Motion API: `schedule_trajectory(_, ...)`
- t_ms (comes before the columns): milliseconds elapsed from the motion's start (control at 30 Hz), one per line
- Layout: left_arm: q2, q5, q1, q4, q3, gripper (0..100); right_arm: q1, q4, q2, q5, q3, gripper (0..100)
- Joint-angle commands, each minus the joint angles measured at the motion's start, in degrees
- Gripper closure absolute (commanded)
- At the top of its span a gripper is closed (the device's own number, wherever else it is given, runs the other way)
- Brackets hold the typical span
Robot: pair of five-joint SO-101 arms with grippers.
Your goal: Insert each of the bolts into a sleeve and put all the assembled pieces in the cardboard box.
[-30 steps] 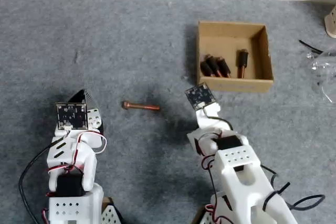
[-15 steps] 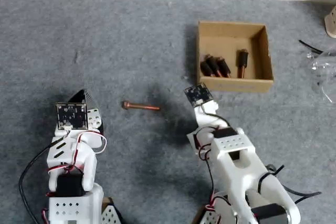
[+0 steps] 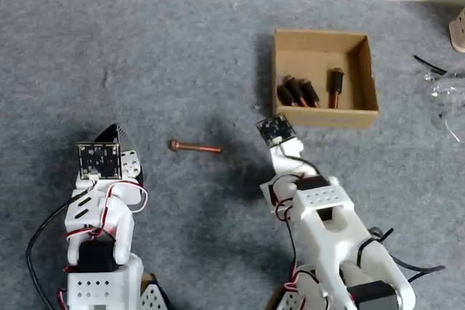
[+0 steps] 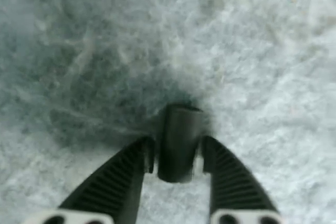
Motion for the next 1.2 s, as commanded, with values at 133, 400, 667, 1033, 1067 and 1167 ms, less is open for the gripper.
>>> schedule_trajectory(133,-0.84,0.00,1.10,-0.88,1.10,99,0.57,-1.71,-0.13,-0.44,-1.10,99.4)
schedule_trajectory(400,-0.84,0.09,1.10,-1.23,1.10,99,6.55,-3.65,-17.45,-0.18,5.41,99.4)
schedule_trajectory(667,-0.66,0.18,6.11,-2.11,1.10,97,6.64,-5.58,-38.29,-0.09,19.65,99.4)
schedule_trajectory(1033,13.76,-5.45,12.35,0.44,-8.57,99,6.73,-3.12,-45.85,-0.35,21.58,99.4)
schedule_trajectory(1067,18.15,-5.45,12.35,0.44,-10.77,99,6.73,-3.12,-45.93,-0.44,21.58,99.4)
schedule_trajectory(1167,32.13,-5.19,12.44,0.53,-18.24,99,6.73,-3.21,-45.93,-0.44,21.58,99.4)
